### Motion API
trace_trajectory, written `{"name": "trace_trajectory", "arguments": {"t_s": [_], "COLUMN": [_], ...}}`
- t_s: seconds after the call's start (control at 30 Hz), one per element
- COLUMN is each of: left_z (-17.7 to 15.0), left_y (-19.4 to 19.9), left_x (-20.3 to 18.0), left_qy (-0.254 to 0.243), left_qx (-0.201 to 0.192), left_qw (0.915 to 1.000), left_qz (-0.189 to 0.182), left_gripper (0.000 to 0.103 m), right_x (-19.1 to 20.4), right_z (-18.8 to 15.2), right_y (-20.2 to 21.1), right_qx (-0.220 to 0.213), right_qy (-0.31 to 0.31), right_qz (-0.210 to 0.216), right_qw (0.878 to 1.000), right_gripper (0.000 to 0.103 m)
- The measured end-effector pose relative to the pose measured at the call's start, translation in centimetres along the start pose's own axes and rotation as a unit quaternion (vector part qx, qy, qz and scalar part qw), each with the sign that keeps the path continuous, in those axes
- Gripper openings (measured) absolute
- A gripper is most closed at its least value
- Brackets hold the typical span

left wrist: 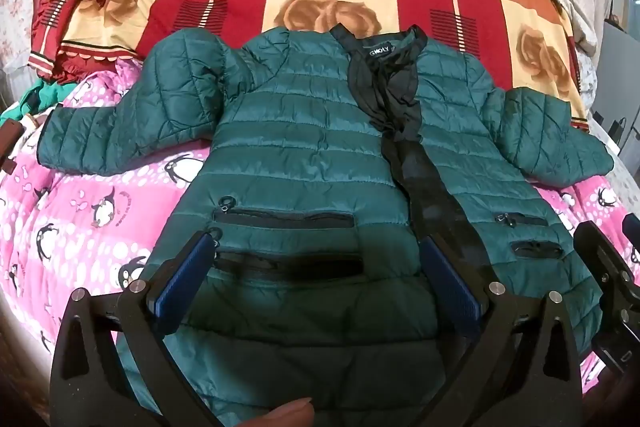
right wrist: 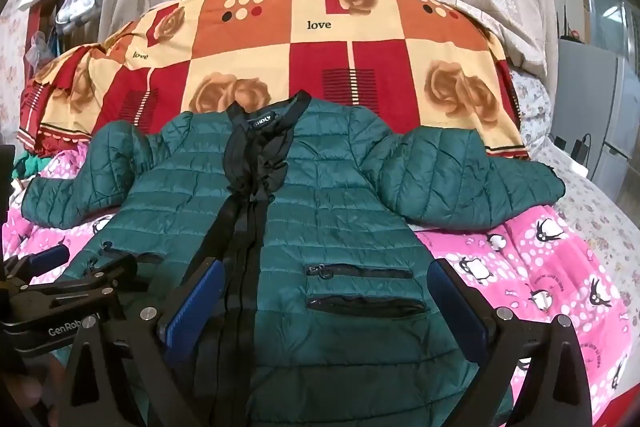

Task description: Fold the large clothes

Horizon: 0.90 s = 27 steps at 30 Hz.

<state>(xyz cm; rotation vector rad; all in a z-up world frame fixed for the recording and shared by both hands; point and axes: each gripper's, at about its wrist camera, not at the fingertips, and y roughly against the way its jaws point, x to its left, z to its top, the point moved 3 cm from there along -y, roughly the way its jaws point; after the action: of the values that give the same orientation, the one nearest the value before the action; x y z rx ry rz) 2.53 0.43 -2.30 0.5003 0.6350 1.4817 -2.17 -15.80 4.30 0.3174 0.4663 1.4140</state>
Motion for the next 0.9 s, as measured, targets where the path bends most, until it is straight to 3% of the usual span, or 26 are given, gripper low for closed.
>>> {"name": "trace_trajectory", "arguments": {"t_s": [0.7, 0.9], "left_z": [0.17, 0.01], "left_y": [0.14, -0.27], "left_x": [-0.14, -0.95], "left_qy": [-0.005, -0.024], "left_qx": [-0.003, 0.017], "left_qw": [1.0, 0.9996], "left_qz": [0.001, -0.004], "left_gripper": [0.103, 0.103], "right_x": [-0.02, 0.0], "right_z": [-0.16, -0.16], "right_y": [0.06, 0.17], "right_qx": [0.0, 0.001], "right_qy": [0.0, 0.0], "right_qz": [0.0, 0.0], "right_qw": [1.0, 1.0], "right_gripper": [0.1, 0.1]}}
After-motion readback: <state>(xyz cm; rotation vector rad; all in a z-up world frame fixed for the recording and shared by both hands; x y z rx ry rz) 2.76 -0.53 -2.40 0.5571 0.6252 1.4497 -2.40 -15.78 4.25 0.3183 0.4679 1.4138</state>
